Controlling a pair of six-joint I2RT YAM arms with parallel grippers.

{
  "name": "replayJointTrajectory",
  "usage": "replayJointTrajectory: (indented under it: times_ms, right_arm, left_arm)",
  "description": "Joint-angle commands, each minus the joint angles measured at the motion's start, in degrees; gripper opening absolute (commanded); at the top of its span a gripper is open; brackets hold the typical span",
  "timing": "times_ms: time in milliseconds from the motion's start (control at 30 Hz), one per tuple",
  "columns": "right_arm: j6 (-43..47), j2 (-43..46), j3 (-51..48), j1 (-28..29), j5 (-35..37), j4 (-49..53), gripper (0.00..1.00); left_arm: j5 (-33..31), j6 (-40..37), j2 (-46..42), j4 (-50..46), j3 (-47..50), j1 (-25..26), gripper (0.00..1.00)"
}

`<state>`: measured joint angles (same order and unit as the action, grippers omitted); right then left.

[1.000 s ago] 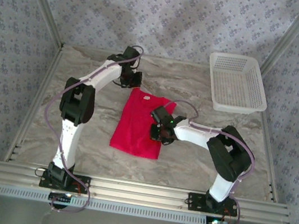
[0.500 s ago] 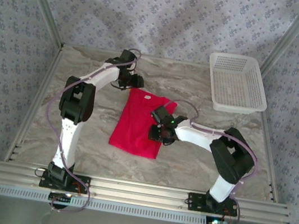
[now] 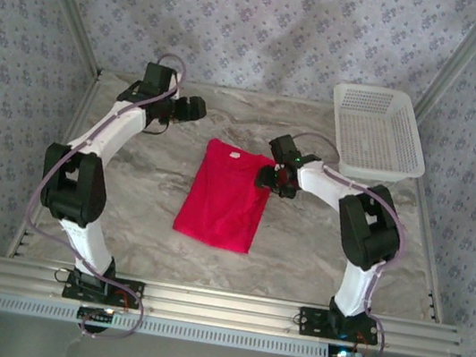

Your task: Fold the inside-out t-shirt

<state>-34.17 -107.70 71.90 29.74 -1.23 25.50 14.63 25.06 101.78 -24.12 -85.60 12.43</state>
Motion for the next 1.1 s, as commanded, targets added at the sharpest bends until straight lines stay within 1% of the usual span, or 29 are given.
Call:
replayJointTrajectory:
  times_ms: [0,133,200,267,367,400,467,600,700,833,933,1067]
  right_arm:
    - [2.8,-3.4,4.8,-0.7,-1.3,2.1,0.70]
    - [3.3,-8.4,9.2,-1.6,-2.6,2.8,0.67]
    - [3.6,-10.8,10.6,-2.0,-2.7,3.0,0.64]
    - [4.0,-12.5,11.3,-2.7,-3.3,2.6,0.60]
    - [5.8,-13.9,11.8,-3.7,-5.1,2.1,0.47]
    - [7.0,-14.2,12.1,-3.9,-6.2,2.2,0.40]
    - [10.4,-14.5,12.4,-4.4,-9.4,2.1,0.29]
    - [16.9,-12.4,11.4,-4.1,-18.6,1.6,0.18]
    - [19.1,-10.7,10.6,-2.9,-19.2,2.1,0.15]
    - [19.4,-10.7,10.2,-3.1,-20.3,1.9,0.15]
    - [19.5,-11.0,10.5,-3.2,-21.2,1.9,0.15]
    - [19.7,-10.5,10.8,-3.3,-21.6,2.2,0.15]
  left_arm:
    - [3.3,-0.3,-2.5,0.7,4.2,0.4,0.79]
    - [5.7,0.9,-3.4,2.6,8.2,0.0,0.75]
    - [7.5,1.4,-3.4,3.2,9.4,-0.2,0.72]
    - [7.8,1.6,-3.5,3.2,10.1,-0.2,0.71]
    - [8.3,2.5,-3.4,3.8,11.3,-0.5,0.70]
    - [8.6,2.9,-3.1,4.5,11.8,-0.7,0.70]
    - [9.4,3.4,-2.1,6.1,12.7,-0.8,0.70]
    - [14.2,3.1,2.0,12.3,14.8,-0.8,0.69]
    - [14.8,3.0,5.2,15.2,15.5,-0.9,0.67]
    - [17.1,4.1,8.3,20.0,15.9,-0.4,0.62]
    - [17.5,3.0,10.7,20.0,14.3,0.8,0.59]
    - [16.1,0.9,14.1,17.3,12.3,2.5,0.59]
